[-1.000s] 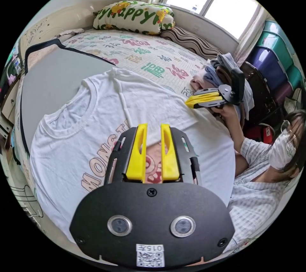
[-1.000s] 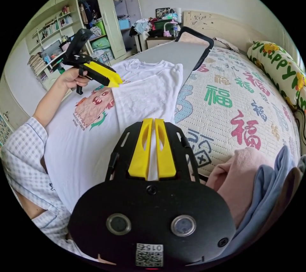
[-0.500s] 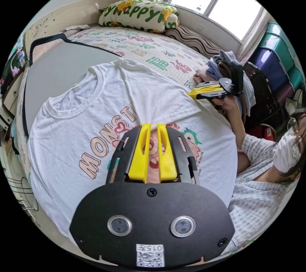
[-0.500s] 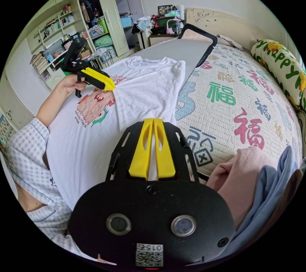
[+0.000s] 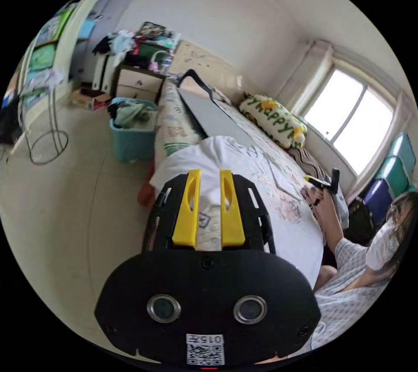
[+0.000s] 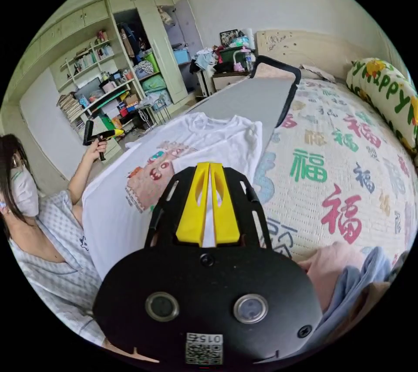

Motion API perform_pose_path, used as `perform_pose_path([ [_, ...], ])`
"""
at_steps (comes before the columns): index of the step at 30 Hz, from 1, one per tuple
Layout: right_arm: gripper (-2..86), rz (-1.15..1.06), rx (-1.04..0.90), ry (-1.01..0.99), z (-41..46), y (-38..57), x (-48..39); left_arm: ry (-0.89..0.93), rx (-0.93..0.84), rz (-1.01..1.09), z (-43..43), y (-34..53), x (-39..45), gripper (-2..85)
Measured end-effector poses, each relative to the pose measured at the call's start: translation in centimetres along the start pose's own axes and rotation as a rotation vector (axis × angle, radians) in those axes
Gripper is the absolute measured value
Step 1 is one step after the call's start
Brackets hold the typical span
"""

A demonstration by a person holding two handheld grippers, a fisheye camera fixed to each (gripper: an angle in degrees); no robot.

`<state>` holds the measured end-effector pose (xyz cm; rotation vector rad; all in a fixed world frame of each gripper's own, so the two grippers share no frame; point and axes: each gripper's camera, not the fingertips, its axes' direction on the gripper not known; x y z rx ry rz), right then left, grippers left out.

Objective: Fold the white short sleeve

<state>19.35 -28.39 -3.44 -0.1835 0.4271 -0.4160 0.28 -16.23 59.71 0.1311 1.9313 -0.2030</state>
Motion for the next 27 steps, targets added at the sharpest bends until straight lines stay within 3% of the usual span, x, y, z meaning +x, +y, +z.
perform_pose_path([
  [3,-0.1,-0.162,-0.021,0.045,3.0,-5.0,-7.4,0.150,0.046,-0.217,-0.4,2.6,-10.0,8.3],
  [8,3.4,-0.442,-0.195,-0.032,16.3,-12.3,-22.2,0.423,0.124,-0.465,2.1,6.9,-22.0,9.3],
  [14,7.8,-0.726,-0.367,-0.083,31.3,-11.5,-37.6,0.543,0.149,-0.569,5.7,6.9,-27.1,11.3],
  [21,6.2,-0.781,-0.413,0.139,38.7,-9.5,-42.3,0.627,0.132,-0.633,8.4,6.0,-28.4,12.7],
  [27,-0.6,-0.750,-0.425,0.196,40.6,-9.0,-42.5,0.588,0.102,-0.551,7.5,4.5,-27.4,3.1],
])
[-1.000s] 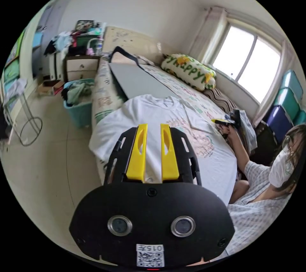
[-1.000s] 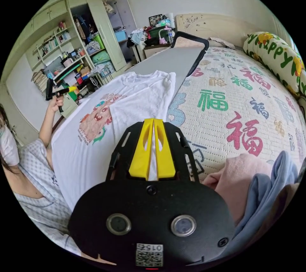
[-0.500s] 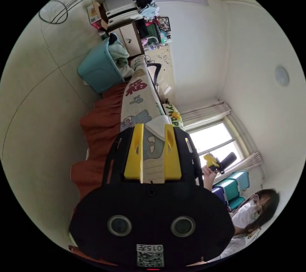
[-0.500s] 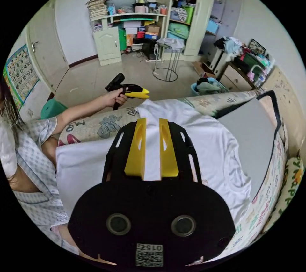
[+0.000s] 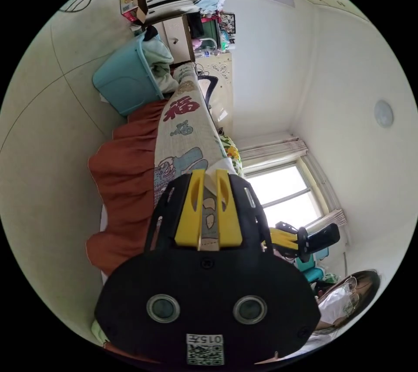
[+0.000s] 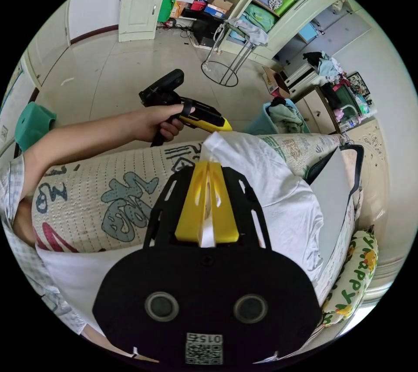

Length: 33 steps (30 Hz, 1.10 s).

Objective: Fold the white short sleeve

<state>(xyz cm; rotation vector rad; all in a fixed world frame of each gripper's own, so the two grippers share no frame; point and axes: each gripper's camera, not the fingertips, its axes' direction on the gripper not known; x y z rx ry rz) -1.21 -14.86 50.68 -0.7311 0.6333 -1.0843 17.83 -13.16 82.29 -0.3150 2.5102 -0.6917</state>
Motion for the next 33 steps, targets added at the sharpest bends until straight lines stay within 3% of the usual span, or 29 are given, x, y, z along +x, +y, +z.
perform_pose_path([
  [6,-1.0,0.079,0.079,-0.067,-0.7,1.9,1.6,-0.019,0.046,0.064,-1.1,-1.2,3.7,-0.6],
  [15,-1.0,0.260,0.275,-0.222,-3.4,7.8,6.0,-0.084,-0.044,0.363,5.9,-3.6,19.9,-0.8],
  [20,-1.0,0.339,0.377,-0.242,-5.9,13.3,7.8,-0.077,-0.236,0.580,19.1,-0.6,29.9,-0.3],
  [26,-0.8,0.382,0.261,-0.222,-4.3,19.1,8.9,-0.282,-0.613,0.667,37.6,6.2,30.0,6.4],
  [29,0.1,0.387,0.189,-0.212,-3.5,21.4,9.4,-0.255,-0.766,0.665,41.0,7.6,29.1,8.3],
  [33,3.3,0.398,0.184,-0.158,-4.0,23.0,11.0,-0.183,-0.715,0.709,37.5,7.9,30.3,8.1],
])
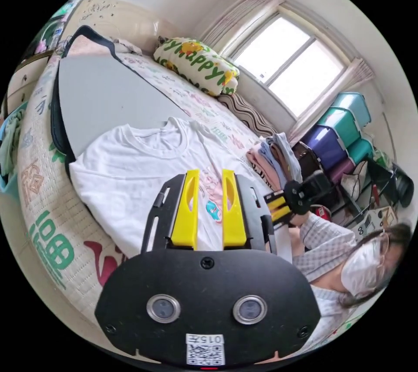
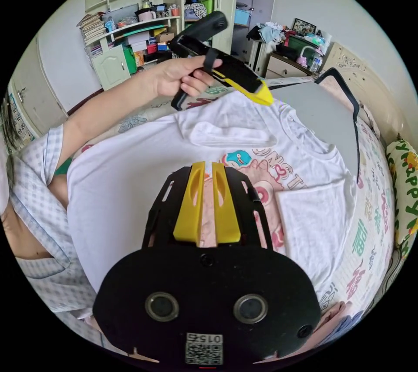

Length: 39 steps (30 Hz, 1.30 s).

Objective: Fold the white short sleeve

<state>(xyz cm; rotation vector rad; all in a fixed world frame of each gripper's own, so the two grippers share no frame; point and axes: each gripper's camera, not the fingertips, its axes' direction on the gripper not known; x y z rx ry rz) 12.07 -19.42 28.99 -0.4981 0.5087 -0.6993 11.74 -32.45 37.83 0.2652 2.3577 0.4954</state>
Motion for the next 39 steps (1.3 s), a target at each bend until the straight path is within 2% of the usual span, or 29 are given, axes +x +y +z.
perform_pose_path([
  [3,4.2,0.053,0.050,0.072,-0.5,-1.0,2.7,-0.101,-0.027,0.115,-1.8,2.3,3.5,8.2],
  [6,5.2,0.113,0.075,0.066,0.1,-3.2,6.5,-0.224,-0.136,0.175,-0.6,5.1,6.2,9.2],
  [10,6.2,0.198,0.026,0.019,2.5,-6.3,11.0,-0.206,-0.143,0.197,1.8,7.8,7.4,9.2],
  [12,5.9,0.206,-0.020,0.005,3.6,-7.2,12.0,-0.209,-0.201,0.205,3.2,7.5,7.5,8.8],
  [16,0.7,0.180,-0.098,0.154,5.4,-7.9,12.3,-0.229,-0.270,0.267,5.3,7.2,8.9,5.9],
  [20,-0.8,0.161,-0.058,0.161,4.4,-8.3,12.4,-0.274,-0.242,0.303,5.3,7.1,10.1,0.7],
  [27,-1.0,0.177,0.008,0.181,1.2,-8.2,13.1,-0.260,-0.204,0.346,5.1,6.7,11.1,-0.2],
  [31,-0.9,0.154,-0.093,0.188,2.3,-7.4,13.6,-0.239,-0.307,0.356,7.1,6.4,10.6,1.0],
  [34,-0.7,0.129,-0.164,0.179,3.2,-7.1,13.8,-0.192,-0.316,0.378,6.2,6.5,10.6,3.2],
  [39,2.9,0.115,-0.217,0.158,1.5,-7.3,15.1,-0.096,-0.235,0.347,1.7,6.7,9.2,5.5],
])
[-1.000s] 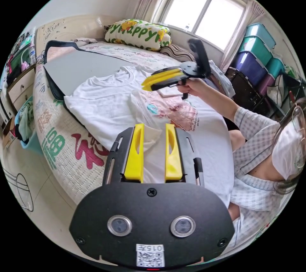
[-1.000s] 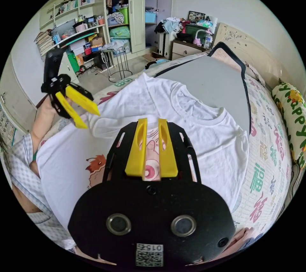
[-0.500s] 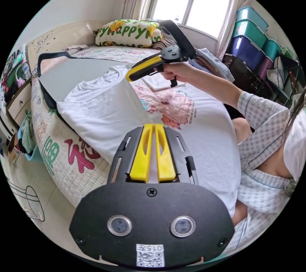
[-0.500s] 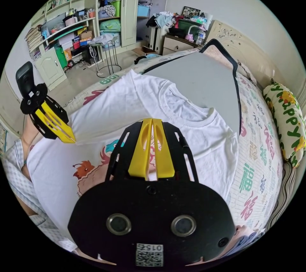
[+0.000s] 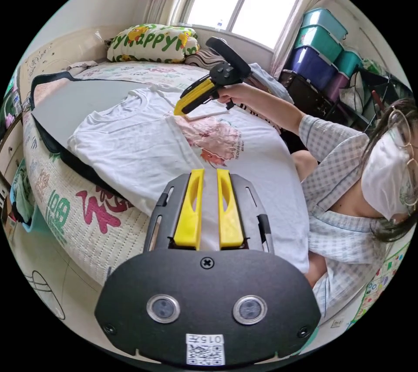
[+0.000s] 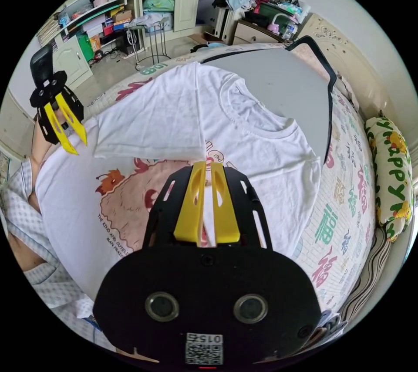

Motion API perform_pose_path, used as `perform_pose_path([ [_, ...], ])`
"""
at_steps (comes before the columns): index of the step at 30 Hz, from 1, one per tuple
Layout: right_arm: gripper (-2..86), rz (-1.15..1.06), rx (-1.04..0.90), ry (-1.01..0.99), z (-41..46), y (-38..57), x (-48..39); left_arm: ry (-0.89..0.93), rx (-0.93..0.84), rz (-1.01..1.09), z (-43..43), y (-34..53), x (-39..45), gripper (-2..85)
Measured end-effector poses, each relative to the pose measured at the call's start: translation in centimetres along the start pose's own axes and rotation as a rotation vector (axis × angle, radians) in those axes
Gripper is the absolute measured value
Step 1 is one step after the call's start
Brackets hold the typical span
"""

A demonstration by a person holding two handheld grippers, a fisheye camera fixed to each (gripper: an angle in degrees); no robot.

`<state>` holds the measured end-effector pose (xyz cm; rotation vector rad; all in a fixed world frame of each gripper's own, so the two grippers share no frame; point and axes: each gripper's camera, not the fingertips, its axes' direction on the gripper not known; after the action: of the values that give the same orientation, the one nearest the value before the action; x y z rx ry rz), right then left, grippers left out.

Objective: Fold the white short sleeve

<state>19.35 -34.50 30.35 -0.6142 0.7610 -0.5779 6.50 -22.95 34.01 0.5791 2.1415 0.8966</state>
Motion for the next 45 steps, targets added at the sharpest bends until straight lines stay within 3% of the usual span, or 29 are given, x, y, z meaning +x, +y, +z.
perform_pose_path([
  [5,3.8,0.106,0.172,-0.047,-4.0,-1.3,3.5,-0.058,0.144,-0.101,-4.4,3.0,-2.2,5.7],
  [8,2.2,0.123,0.246,-0.115,-4.3,-4.2,3.7,-0.167,0.130,-0.175,-4.2,3.3,-3.4,5.6],
  [11,2.5,0.081,0.227,-0.136,-2.7,-8.5,1.9,-0.240,0.070,-0.203,-3.1,3.4,-4.2,5.7],
  [24,0.4,0.105,0.076,-0.022,5.3,-19.4,0.1,-0.183,-0.006,-0.198,-1.8,4.0,-5.2,5.4],
  [30,-0.4,0.191,0.179,-0.072,1.1,-16.0,3.7,-0.150,0.046,-0.223,-3.5,5.0,-5.7,5.4],
  [33,0.3,0.248,0.225,-0.128,-2.1,-12.1,8.3,-0.161,0.198,-0.251,-6.2,5.8,-6.2,5.4],
  [37,3.2,0.344,0.226,-0.038,-5.7,-6.1,15.3,-0.280,0.292,-0.368,-8.4,4.1,-9.2,6.2],
  [40,4.5,0.423,0.210,0.086,-6.8,-2.5,19.1,-0.315,0.269,-0.404,-7.8,0.3,-12.0,8.1],
  [45,7.1,0.490,0.212,0.063,-6.7,0.5,22.9,-0.348,0.211,-0.506,-4.7,-5.5,-17.9,10.5],
])
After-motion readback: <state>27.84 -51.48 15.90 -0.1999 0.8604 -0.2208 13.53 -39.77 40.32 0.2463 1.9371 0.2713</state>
